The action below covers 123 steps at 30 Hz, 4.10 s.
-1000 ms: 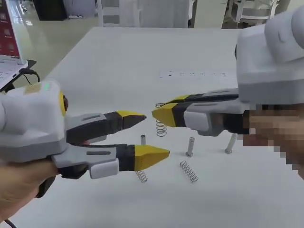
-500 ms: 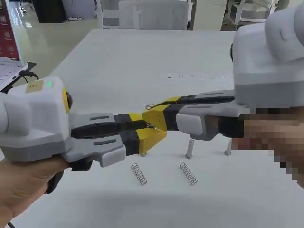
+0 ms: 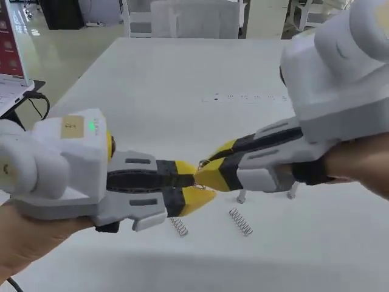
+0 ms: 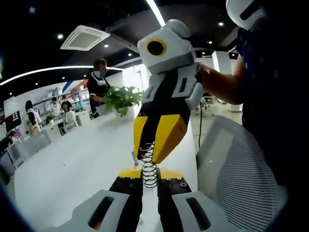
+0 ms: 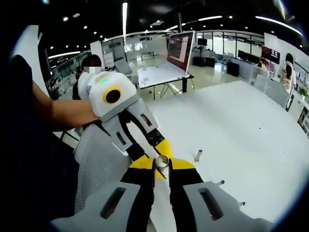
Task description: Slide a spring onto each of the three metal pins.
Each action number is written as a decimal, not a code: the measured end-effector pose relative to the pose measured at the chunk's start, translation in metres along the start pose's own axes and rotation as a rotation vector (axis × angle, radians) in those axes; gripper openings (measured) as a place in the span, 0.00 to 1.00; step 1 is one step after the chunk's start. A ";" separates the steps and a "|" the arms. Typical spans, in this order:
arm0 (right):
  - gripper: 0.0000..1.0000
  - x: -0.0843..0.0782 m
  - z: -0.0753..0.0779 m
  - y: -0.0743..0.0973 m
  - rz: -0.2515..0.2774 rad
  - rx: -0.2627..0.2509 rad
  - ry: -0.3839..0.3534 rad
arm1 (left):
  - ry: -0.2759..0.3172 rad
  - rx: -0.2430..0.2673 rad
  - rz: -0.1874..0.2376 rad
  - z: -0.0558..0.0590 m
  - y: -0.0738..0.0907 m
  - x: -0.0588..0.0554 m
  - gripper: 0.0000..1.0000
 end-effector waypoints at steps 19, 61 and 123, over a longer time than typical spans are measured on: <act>0.07 -0.025 -0.011 -0.005 -0.242 0.067 0.119 | -0.024 -0.077 -0.113 0.016 -0.015 -0.019 0.05; 0.08 -0.054 0.118 0.066 -0.298 -0.222 -0.047 | 0.337 0.207 -0.068 -0.028 0.040 -0.102 0.62; 0.08 -0.156 0.178 0.001 -0.575 -0.203 -0.159 | 0.350 0.208 -0.081 -0.022 0.036 -0.101 0.73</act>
Point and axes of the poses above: the centre of the closed fingertips' face, and the gripper's own axes: y roughly backward along the fingers, z roughly to its right, x roughly out of its top, the point moved 4 cm from there along y, roughly backward along the fingers, and after that the axes turned 1 degree about -x, right-handed, at the moved point
